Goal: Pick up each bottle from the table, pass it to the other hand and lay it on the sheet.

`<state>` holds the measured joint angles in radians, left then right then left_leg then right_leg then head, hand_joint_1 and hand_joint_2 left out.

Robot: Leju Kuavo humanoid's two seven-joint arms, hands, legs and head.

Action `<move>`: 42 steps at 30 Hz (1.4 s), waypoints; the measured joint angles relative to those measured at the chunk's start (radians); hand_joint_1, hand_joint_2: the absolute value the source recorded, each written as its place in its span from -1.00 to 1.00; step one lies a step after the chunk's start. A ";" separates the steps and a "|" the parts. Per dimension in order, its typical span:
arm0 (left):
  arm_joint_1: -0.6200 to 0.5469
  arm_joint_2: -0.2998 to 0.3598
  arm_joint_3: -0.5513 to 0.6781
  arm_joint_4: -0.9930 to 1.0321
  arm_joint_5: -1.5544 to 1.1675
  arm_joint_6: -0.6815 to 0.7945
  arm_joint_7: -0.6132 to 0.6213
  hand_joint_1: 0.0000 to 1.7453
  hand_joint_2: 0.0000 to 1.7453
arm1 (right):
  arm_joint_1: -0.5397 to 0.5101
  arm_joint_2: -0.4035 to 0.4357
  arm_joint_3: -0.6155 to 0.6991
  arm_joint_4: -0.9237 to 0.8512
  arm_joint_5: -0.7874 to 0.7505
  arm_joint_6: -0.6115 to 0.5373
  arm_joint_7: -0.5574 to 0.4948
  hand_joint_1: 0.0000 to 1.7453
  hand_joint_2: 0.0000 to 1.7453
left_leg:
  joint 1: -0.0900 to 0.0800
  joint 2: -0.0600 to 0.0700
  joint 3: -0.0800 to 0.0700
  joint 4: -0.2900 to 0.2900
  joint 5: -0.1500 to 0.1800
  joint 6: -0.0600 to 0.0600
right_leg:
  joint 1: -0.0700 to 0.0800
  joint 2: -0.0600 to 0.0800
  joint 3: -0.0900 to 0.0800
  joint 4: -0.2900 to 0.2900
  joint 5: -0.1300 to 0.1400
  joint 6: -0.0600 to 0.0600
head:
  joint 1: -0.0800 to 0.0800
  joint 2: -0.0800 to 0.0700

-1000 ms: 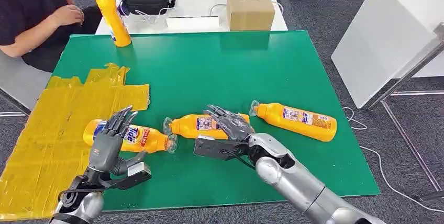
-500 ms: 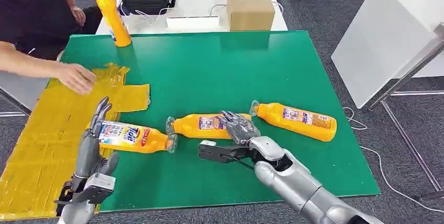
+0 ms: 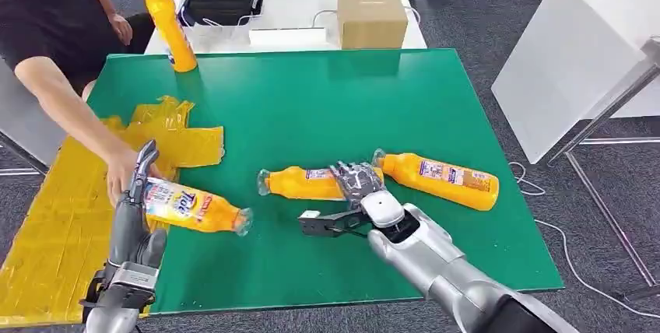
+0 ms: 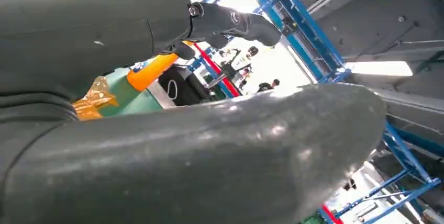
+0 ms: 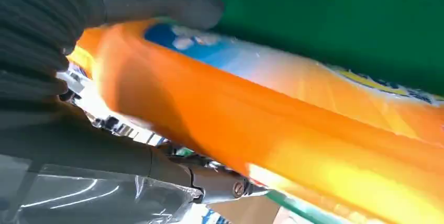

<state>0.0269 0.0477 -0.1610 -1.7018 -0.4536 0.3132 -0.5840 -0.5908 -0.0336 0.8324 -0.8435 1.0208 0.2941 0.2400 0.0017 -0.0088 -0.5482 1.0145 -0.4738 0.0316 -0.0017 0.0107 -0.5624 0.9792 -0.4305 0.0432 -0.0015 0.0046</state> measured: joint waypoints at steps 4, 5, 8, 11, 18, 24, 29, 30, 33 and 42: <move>-0.018 0.000 -0.007 0.008 0.030 0.005 -0.011 -1.00 -1.00 | -0.015 -0.006 0.005 0.026 -0.010 0.020 -0.042 1.00 1.00 | 0.000 0.000 0.009 0.000 -0.003 0.000 | 0.000 0.000 0.001 -0.001 -0.003 -0.003 | 0.000 0.000; -0.021 0.000 -0.008 0.011 0.035 0.007 -0.012 -1.00 -1.00 | -0.018 -0.008 0.005 0.030 -0.015 0.024 -0.049 1.00 1.00 | 0.000 0.000 0.010 0.000 -0.003 0.000 | 0.000 0.000 0.002 -0.001 -0.003 -0.003 | 0.000 0.000; -0.029 0.000 -0.013 0.020 0.040 0.008 -0.014 -1.00 -1.00 | -0.022 -0.012 0.006 0.040 -0.021 0.026 -0.055 1.00 1.00 | 0.000 0.000 0.013 0.000 -0.003 0.000 | 0.000 0.000 0.004 -0.001 -0.002 -0.003 | 0.000 0.000; -0.033 0.001 -0.017 0.025 0.042 0.009 -0.015 -1.00 -1.00 | -0.026 -0.012 0.006 0.045 -0.023 0.028 -0.056 1.00 1.00 | 0.000 0.000 0.014 0.000 -0.003 0.000 | 0.000 0.000 0.006 -0.001 -0.002 -0.003 | 0.000 0.000; -0.041 0.001 -0.018 0.037 0.045 0.009 -0.016 -1.00 -1.00 | -0.032 -0.015 0.007 0.055 -0.030 0.038 -0.068 -0.82 1.00 | 0.000 0.000 0.015 0.000 -0.003 0.000 | 0.000 0.000 0.006 -0.001 -0.002 -0.003 | 0.000 0.000; -0.056 0.006 -0.032 0.052 0.068 0.013 -0.028 -1.00 -1.00 | -0.023 -0.031 0.014 0.066 -0.047 0.057 -0.086 -1.00 1.00 | -0.001 0.001 0.015 0.000 -0.003 0.000 | 0.000 0.000 0.007 -0.001 -0.002 -0.002 | -0.002 0.000; -0.068 0.010 -0.034 0.057 0.087 0.013 -0.034 -1.00 -1.00 | -0.022 -0.037 0.025 0.076 -0.043 0.055 -0.087 1.00 1.00 | 0.000 0.001 0.018 0.000 -0.003 0.000 | 0.000 0.000 0.009 -0.001 -0.002 -0.003 | 0.000 0.000; -0.071 0.010 -0.035 0.059 0.088 0.013 -0.036 -1.00 -1.00 | -0.022 -0.037 0.025 0.078 -0.050 0.055 -0.087 1.00 1.00 | 0.000 0.001 0.019 0.000 -0.004 0.000 | 0.000 0.001 0.009 -0.001 -0.003 -0.003 | -0.001 0.000; -0.081 0.011 -0.045 0.066 0.097 0.008 -0.036 -1.00 -1.00 | -0.021 -0.042 0.022 0.081 -0.086 0.055 -0.089 1.00 1.00 | 0.000 0.000 0.020 0.000 -0.004 0.000 | 0.000 0.000 0.011 -0.001 -0.003 -0.003 | 0.000 0.000; -0.085 0.012 -0.059 0.085 0.275 -0.130 0.026 -1.00 1.00 | 0.009 -0.052 -0.060 0.046 -0.358 -0.031 -0.101 1.00 1.00 | 0.000 0.000 0.020 0.000 -0.002 0.000 | 0.000 0.000 0.023 -0.001 -0.001 -0.002 | 0.000 0.000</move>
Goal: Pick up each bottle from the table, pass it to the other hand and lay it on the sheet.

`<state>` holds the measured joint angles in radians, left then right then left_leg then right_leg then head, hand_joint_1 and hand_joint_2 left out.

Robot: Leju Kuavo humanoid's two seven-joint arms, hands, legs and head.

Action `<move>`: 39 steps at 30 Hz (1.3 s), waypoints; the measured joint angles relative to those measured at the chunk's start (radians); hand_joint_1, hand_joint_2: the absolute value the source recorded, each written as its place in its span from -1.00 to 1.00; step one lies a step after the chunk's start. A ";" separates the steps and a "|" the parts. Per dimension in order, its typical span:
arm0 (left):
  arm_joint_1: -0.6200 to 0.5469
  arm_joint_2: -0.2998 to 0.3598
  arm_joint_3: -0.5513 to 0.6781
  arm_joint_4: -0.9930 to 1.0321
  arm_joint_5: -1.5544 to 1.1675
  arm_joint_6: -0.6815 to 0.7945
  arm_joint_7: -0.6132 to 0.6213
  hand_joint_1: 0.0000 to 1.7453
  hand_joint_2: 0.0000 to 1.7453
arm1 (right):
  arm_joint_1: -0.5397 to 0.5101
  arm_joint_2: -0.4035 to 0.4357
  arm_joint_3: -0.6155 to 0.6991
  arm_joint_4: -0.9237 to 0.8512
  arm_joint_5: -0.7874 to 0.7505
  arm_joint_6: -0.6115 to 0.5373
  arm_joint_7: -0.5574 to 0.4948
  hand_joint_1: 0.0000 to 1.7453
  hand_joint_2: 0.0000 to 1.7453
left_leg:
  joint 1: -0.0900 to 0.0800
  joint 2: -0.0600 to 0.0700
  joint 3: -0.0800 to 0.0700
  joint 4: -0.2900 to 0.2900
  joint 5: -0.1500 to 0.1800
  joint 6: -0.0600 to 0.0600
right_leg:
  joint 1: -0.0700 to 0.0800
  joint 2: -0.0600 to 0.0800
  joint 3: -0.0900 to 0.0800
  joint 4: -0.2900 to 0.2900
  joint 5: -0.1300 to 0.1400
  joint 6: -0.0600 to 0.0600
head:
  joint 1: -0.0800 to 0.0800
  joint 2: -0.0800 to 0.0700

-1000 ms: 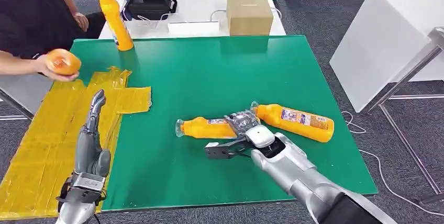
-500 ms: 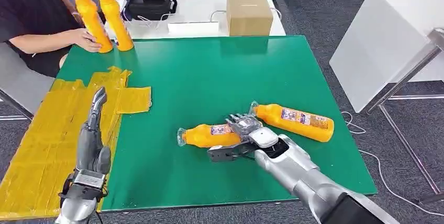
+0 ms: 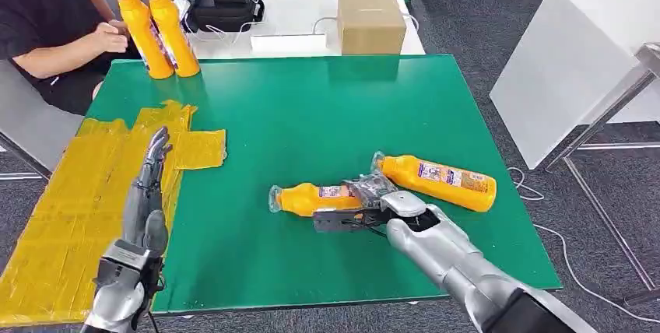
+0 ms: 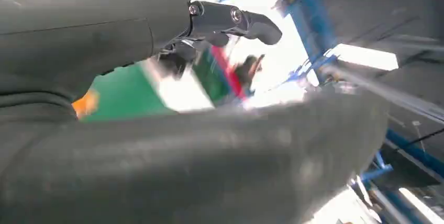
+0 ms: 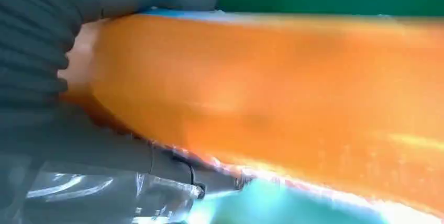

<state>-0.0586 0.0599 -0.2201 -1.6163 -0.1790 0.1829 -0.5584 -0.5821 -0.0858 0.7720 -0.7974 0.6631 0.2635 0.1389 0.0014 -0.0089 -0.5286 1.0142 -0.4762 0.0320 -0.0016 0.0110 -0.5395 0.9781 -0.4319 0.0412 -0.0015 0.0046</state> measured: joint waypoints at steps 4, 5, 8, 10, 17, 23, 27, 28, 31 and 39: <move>0.045 -0.038 0.031 -0.009 0.303 -0.196 0.106 -1.00 1.00 | 0.079 -0.016 -0.093 -0.153 -0.250 -0.140 -0.052 1.00 1.00 | 0.000 0.001 -0.004 0.000 0.000 0.000 | 0.000 0.001 -0.004 0.000 0.001 0.000 | 0.000 0.000; 0.063 -0.052 0.042 -0.009 0.371 -0.233 0.118 -1.00 1.00 | 0.113 -0.023 -0.109 -0.210 -0.296 -0.167 -0.079 1.00 1.00 | 0.000 0.002 -0.007 0.000 0.000 0.000 | 0.000 0.001 -0.006 0.000 0.001 0.001 | 0.000 0.000; 0.128 -0.096 0.071 -0.009 0.551 -0.322 0.143 -1.00 1.00 | 0.202 -0.039 -0.144 -0.416 -0.418 -0.215 -0.126 1.00 1.00 | 0.000 0.003 -0.017 0.001 0.000 0.000 | 0.000 0.001 -0.018 0.001 0.001 0.001 | 0.000 0.000; 0.155 -0.121 0.077 -0.009 0.589 -0.341 0.148 -1.00 1.00 | 0.219 -0.052 -0.147 -0.506 -0.449 -0.213 -0.122 1.00 1.00 | 0.000 0.000 -0.021 0.001 0.000 0.000 | 0.000 0.000 -0.020 0.001 0.001 0.001 | 0.000 0.000; 0.182 -0.157 0.090 -0.009 0.630 -0.352 0.164 -1.00 1.00 | 0.250 -0.077 -0.154 -0.642 -0.490 -0.213 -0.154 1.00 1.00 | 0.000 0.000 -0.024 0.001 0.000 0.000 | 0.000 0.000 -0.023 0.001 0.001 0.000 | 0.000 0.000; 0.192 -0.177 0.060 -0.009 0.593 -0.351 0.156 -1.00 1.00 | 0.244 -0.058 -0.133 -0.679 -0.511 -0.215 -0.144 1.00 1.00 | 0.000 0.000 -0.025 0.001 0.000 0.000 | 0.000 0.000 -0.024 0.001 0.001 0.000 | 0.000 0.000; 0.184 -0.183 0.008 -0.009 0.564 -0.341 0.149 -1.00 1.00 | 0.212 -0.019 -0.094 -0.649 -0.521 -0.207 -0.130 1.00 1.00 | 0.000 0.000 -0.025 0.001 0.000 0.000 | 0.000 0.000 -0.024 0.001 0.001 0.000 | 0.000 0.000; 0.181 -0.186 -0.006 -0.009 0.559 -0.337 0.147 -1.00 1.00 | 0.204 -0.009 -0.083 -0.635 -0.523 -0.207 -0.127 1.00 1.00 | 0.000 0.000 -0.025 0.001 0.000 0.000 | 0.000 0.000 -0.024 0.001 0.001 0.000 | 0.000 0.000; 0.173 -0.187 -0.037 -0.009 0.552 -0.327 0.147 -1.00 1.00 | 0.187 0.018 -0.054 -0.601 -0.524 -0.206 -0.126 1.00 1.00 | 0.000 0.000 -0.025 0.001 0.000 0.000 | 0.000 0.000 -0.024 0.002 0.001 0.000 | 0.000 0.000; 0.164 -0.188 -0.064 -0.009 0.556 -0.326 0.147 -1.00 1.00 | 0.164 0.043 -0.020 -0.553 -0.531 -0.185 -0.112 1.00 1.00 | 0.000 0.000 -0.026 0.001 0.000 0.000 | 0.000 0.000 -0.024 0.001 0.001 0.000 | 0.000 0.000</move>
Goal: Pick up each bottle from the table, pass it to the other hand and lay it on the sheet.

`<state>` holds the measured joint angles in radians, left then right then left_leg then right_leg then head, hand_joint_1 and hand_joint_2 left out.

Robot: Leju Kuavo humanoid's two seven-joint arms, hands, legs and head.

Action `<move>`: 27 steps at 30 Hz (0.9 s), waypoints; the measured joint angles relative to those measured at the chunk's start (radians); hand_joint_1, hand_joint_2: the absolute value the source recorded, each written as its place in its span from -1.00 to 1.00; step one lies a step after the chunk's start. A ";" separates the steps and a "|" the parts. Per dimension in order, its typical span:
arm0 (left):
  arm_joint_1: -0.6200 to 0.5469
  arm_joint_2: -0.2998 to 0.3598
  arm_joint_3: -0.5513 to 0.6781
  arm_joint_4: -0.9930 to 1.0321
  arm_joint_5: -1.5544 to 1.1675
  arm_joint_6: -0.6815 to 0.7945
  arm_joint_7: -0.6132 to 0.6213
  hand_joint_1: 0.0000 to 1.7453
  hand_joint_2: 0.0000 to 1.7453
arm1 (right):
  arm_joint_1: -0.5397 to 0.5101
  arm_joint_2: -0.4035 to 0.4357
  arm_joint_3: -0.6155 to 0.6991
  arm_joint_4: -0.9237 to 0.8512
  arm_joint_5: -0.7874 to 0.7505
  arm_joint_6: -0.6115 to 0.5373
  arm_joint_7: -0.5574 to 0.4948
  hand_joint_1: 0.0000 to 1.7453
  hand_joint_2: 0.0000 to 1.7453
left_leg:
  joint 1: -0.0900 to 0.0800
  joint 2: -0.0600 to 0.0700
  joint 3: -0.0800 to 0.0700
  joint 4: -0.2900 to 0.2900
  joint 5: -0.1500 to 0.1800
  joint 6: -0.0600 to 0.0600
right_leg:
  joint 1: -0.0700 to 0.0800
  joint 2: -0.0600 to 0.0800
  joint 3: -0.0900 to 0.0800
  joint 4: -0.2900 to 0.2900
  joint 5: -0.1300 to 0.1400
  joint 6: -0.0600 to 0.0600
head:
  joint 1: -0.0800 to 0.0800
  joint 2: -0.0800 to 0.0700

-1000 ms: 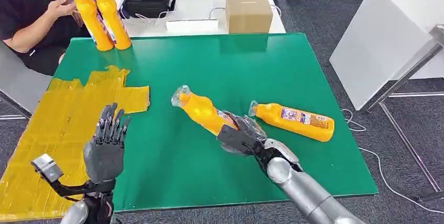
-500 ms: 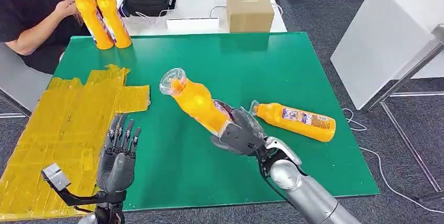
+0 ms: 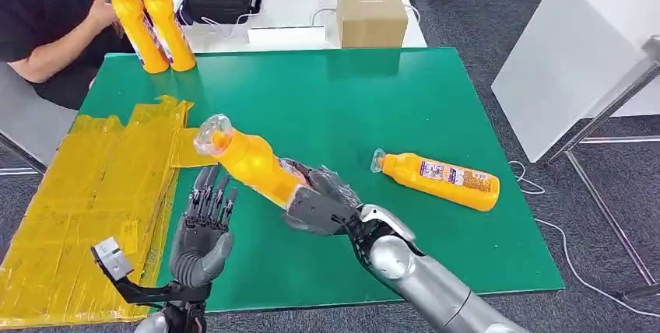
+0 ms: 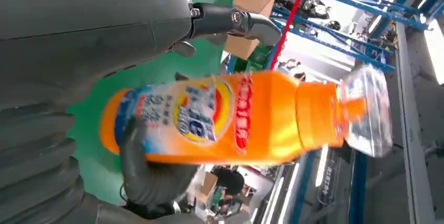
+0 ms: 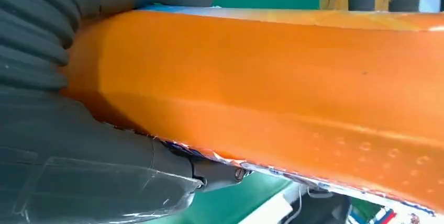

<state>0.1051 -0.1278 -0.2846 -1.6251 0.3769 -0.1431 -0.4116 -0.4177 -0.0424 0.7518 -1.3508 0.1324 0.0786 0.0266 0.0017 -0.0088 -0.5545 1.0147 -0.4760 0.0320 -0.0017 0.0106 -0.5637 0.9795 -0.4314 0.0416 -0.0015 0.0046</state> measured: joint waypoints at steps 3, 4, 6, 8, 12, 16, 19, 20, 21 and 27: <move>-0.004 0.000 -0.010 0.000 0.002 -0.003 0.000 -1.00 1.00 | -0.018 0.021 0.030 0.033 -0.003 0.020 0.020 1.00 1.00 | 0.000 0.000 0.000 0.000 0.000 0.000 | 0.000 0.000 0.000 0.000 0.000 0.000 | 0.000 0.000; -0.004 0.000 -0.014 0.000 0.002 -0.002 0.000 -1.00 1.00 | -0.025 0.030 0.042 0.050 -0.008 0.025 0.024 1.00 1.00 | 0.000 0.000 0.000 0.000 0.000 0.000 | 0.000 0.000 0.000 0.000 0.000 0.000 | 0.000 0.000; -0.004 0.002 -0.015 0.002 -0.003 0.004 -0.001 -1.00 1.00 | -0.033 0.044 0.058 0.077 -0.014 0.032 0.026 1.00 1.00 | 0.000 0.000 0.000 0.000 0.000 0.000 | 0.000 0.000 0.000 0.000 0.000 0.000 | 0.000 0.000; -0.003 0.002 -0.014 0.004 0.004 0.005 -0.003 -1.00 1.00 | -0.038 0.054 0.078 0.101 -0.012 0.041 0.026 1.00 1.00 | 0.000 0.000 0.000 0.000 0.000 0.000 | 0.000 0.000 0.000 0.000 0.000 0.000 | 0.000 0.000; 0.006 0.005 -0.001 0.008 0.019 0.009 -0.003 -1.00 1.00 | -0.058 0.059 0.116 0.118 -0.008 0.053 0.045 1.00 1.00 | 0.000 0.000 0.000 0.000 0.000 0.000 | 0.000 0.000 0.000 0.000 0.000 0.000 | 0.000 0.000; 0.005 0.006 0.025 0.008 0.034 0.023 0.003 -1.00 1.00 | -0.074 0.078 0.179 0.115 0.001 0.087 0.078 1.00 1.00 | 0.000 0.001 0.000 0.000 0.000 0.000 | 0.000 0.000 -0.001 0.000 0.000 0.000 | -0.001 0.000; 0.010 0.009 0.042 0.009 0.042 0.025 0.003 -1.00 1.00 | -0.078 0.081 0.225 0.106 0.008 0.106 0.068 1.00 1.00 | 0.000 0.000 0.000 0.000 0.000 0.000 | 0.000 0.000 -0.001 0.000 0.000 0.000 | -0.001 0.000; 0.013 0.009 0.045 0.010 0.044 0.023 -0.003 -1.00 1.00 | -0.081 0.078 0.241 0.105 0.009 0.111 0.058 1.00 1.00 | 0.000 0.000 -0.001 0.000 0.000 0.000 | 0.000 0.000 -0.001 0.000 0.000 0.000 | 0.000 0.000; 0.015 0.009 0.048 0.012 0.044 0.020 -0.008 -1.00 1.00 | -0.085 0.077 0.252 0.105 0.009 0.114 0.051 1.00 1.00 | 0.000 0.001 -0.001 0.000 0.000 0.000 | 0.000 0.000 -0.001 0.000 0.000 0.000 | 0.001 0.000; 0.028 0.011 0.073 0.023 0.040 0.005 -0.029 -1.00 1.00 | -0.110 0.058 0.322 0.069 0.018 0.124 0.024 1.00 1.00 | 0.000 0.000 -0.001 0.000 0.000 0.000 | 0.000 0.000 -0.001 0.000 0.000 0.000 | 0.000 0.000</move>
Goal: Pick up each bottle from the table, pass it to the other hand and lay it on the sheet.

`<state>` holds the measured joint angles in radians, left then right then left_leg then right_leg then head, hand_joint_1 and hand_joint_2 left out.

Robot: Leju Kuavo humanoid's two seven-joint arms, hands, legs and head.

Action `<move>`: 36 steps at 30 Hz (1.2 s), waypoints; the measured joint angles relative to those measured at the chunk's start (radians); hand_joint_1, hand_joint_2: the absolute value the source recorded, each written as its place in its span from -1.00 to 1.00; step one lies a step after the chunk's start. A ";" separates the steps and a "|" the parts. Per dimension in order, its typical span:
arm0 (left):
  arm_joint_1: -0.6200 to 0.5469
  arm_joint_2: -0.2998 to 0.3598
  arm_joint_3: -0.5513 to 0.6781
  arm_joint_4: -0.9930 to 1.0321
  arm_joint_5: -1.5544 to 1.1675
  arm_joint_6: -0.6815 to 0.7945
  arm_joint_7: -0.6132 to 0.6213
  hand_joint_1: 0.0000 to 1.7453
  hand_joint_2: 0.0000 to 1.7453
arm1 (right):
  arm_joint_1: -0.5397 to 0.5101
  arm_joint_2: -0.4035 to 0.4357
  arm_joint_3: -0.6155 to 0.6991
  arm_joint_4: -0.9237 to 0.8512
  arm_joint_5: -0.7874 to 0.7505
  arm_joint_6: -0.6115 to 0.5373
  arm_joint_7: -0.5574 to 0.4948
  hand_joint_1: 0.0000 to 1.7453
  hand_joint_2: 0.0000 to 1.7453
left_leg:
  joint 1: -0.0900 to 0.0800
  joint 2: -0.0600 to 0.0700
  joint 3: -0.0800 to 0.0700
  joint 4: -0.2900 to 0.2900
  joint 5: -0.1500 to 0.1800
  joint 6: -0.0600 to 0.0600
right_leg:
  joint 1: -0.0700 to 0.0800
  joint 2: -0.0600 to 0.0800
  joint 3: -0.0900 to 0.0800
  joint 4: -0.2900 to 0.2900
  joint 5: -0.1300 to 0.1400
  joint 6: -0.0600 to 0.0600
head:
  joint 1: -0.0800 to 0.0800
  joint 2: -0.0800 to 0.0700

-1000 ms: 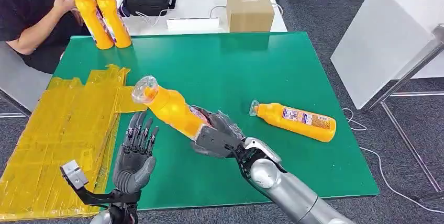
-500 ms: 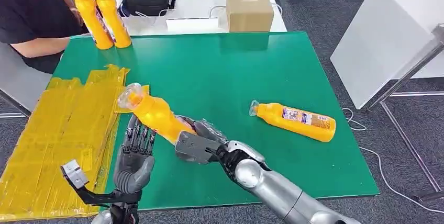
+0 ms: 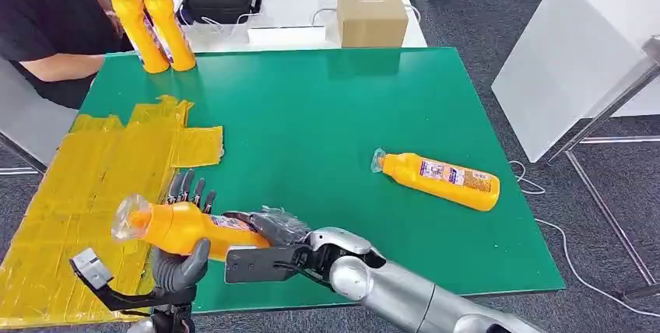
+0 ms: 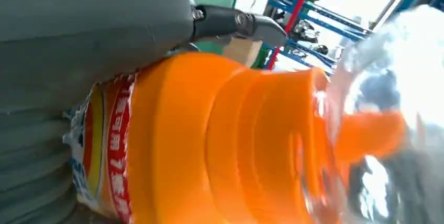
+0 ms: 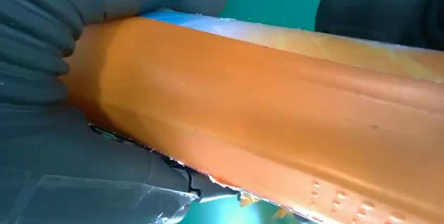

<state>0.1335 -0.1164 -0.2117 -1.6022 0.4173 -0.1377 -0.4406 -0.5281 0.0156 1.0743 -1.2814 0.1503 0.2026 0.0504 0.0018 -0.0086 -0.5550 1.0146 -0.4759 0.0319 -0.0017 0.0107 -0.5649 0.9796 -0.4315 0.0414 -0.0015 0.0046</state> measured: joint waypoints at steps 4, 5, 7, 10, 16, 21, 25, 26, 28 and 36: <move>0.004 0.000 0.008 0.004 -0.001 -0.001 -0.005 -1.00 1.00 | -0.013 -0.010 0.020 -0.011 0.003 0.000 0.000 1.00 1.00 | 0.000 0.000 0.000 0.000 0.000 0.000 | 0.000 0.000 0.000 0.000 0.000 0.000 | 0.000 0.000; 0.004 0.000 0.010 0.004 -0.001 -0.001 -0.006 -0.28 1.00 | -0.017 -0.012 0.024 -0.015 0.004 0.001 0.000 1.00 1.00 | 0.000 0.000 0.000 0.000 0.000 0.000 | 0.000 0.000 0.000 0.000 0.000 0.000 | 0.000 0.000; 0.005 0.000 0.013 0.004 -0.001 0.000 -0.008 1.00 1.00 | -0.024 -0.017 0.033 -0.019 0.004 0.002 0.000 1.00 1.00 | 0.000 0.000 0.000 0.000 0.000 0.000 | 0.000 0.000 0.000 0.000 0.000 0.000 | 0.000 0.000; 0.007 0.000 0.014 0.005 -0.007 -0.001 -0.010 1.00 1.00 | -0.033 -0.024 0.044 -0.027 0.005 0.003 0.000 1.00 1.00 | 0.000 0.000 0.000 0.000 0.000 0.000 | 0.000 0.000 0.000 0.000 0.000 0.000 | 0.000 0.000; 0.012 0.000 0.015 0.006 -0.021 -0.021 -0.023 1.00 1.00 | -0.037 -0.033 0.050 -0.031 0.006 0.003 -0.002 1.00 1.00 | 0.000 0.000 0.000 0.000 0.000 0.000 | 0.000 0.000 0.000 0.000 0.000 0.000 | 0.000 0.000; 0.013 0.000 0.016 0.011 -0.023 -0.022 -0.024 1.00 1.00 | -0.036 -0.037 0.053 -0.032 0.006 0.003 -0.004 1.00 1.00 | 0.000 0.000 0.000 0.000 0.000 0.000 | 0.000 0.000 0.000 0.000 0.000 0.000 | 0.000 0.000; 0.012 0.000 0.017 0.011 -0.023 -0.022 -0.024 1.00 1.00 | -0.036 -0.037 0.055 -0.032 0.006 0.003 -0.005 1.00 1.00 | 0.000 0.000 0.000 0.000 0.000 0.000 | 0.000 0.000 0.000 0.000 0.000 0.000 | 0.000 0.000; 0.012 0.000 0.018 0.012 -0.023 -0.022 -0.024 1.00 1.00 | -0.036 -0.037 0.056 -0.032 0.006 0.003 -0.005 1.00 1.00 | 0.000 0.000 0.000 0.000 0.000 0.000 | 0.000 0.000 0.000 0.000 0.000 0.000 | 0.000 0.000; 0.012 0.000 0.018 0.012 -0.023 -0.022 -0.025 1.00 1.00 | -0.036 -0.038 0.058 -0.034 0.006 0.003 -0.005 1.00 1.00 | 0.000 0.000 0.000 0.000 0.000 0.000 | 0.000 0.000 0.000 0.000 0.000 0.000 | 0.000 0.000; 0.007 0.000 0.021 0.013 -0.041 -0.022 -0.027 1.00 1.00 | -0.024 -0.047 0.058 -0.037 0.028 -0.039 -0.013 -1.00 -1.00 | 0.000 0.000 0.000 0.000 0.000 0.000 | 0.000 0.000 0.000 0.000 0.000 0.000 | 0.000 0.000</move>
<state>0.1400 -0.1164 -0.1907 -1.5896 0.3768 -0.1594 -0.4677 -0.5518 -0.0313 1.1326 -1.3184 0.1786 0.1632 0.0370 0.0019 -0.0088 -0.5545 1.0146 -0.4758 0.0319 -0.0016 0.0106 -0.5651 0.9796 -0.4315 0.0414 -0.0015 0.0046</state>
